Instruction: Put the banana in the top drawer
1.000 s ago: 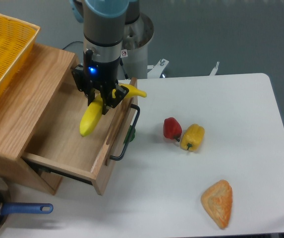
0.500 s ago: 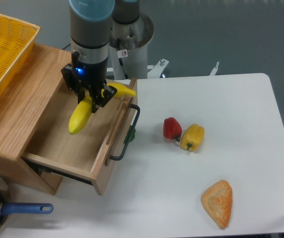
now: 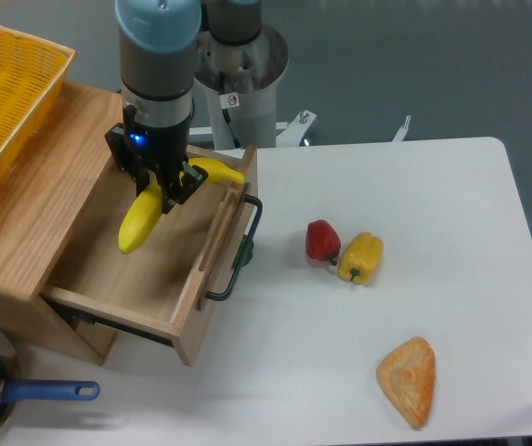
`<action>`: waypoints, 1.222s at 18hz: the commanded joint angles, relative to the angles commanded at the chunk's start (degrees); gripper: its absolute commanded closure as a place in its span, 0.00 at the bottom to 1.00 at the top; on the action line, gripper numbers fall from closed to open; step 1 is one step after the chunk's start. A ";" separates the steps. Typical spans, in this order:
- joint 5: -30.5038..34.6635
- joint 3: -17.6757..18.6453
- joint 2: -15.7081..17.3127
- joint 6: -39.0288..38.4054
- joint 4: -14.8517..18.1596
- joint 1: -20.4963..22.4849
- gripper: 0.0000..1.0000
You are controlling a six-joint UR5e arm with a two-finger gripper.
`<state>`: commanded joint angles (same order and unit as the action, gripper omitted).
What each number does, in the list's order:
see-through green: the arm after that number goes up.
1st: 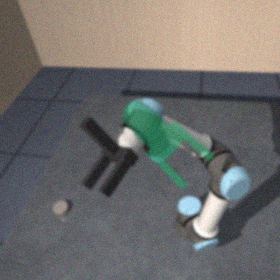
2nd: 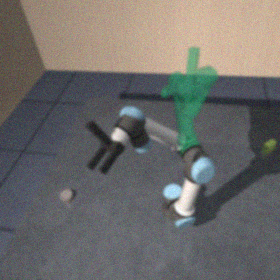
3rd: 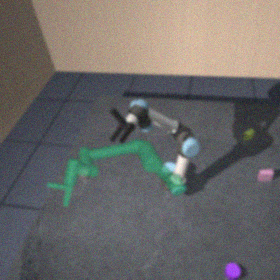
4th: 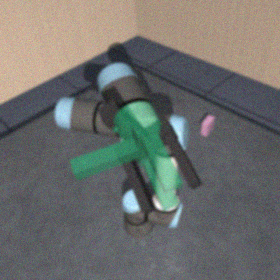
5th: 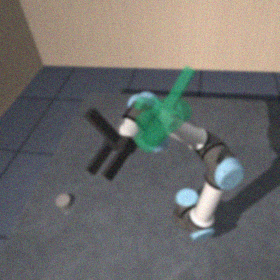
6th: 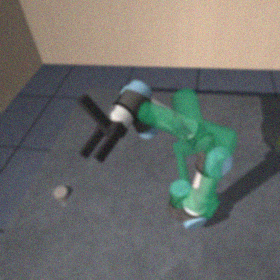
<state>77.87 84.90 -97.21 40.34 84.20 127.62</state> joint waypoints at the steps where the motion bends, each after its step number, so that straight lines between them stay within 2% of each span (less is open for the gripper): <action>1: 0.00 0.18 -0.09 0.00 0.00 -0.09 0.63; 9: -0.26 -0.08 -0.79 0.09 0.09 -1.06 0.63; 22: -0.70 -1.23 0.00 0.09 2.46 -1.32 0.63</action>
<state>77.17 83.67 -97.21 40.43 86.66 126.30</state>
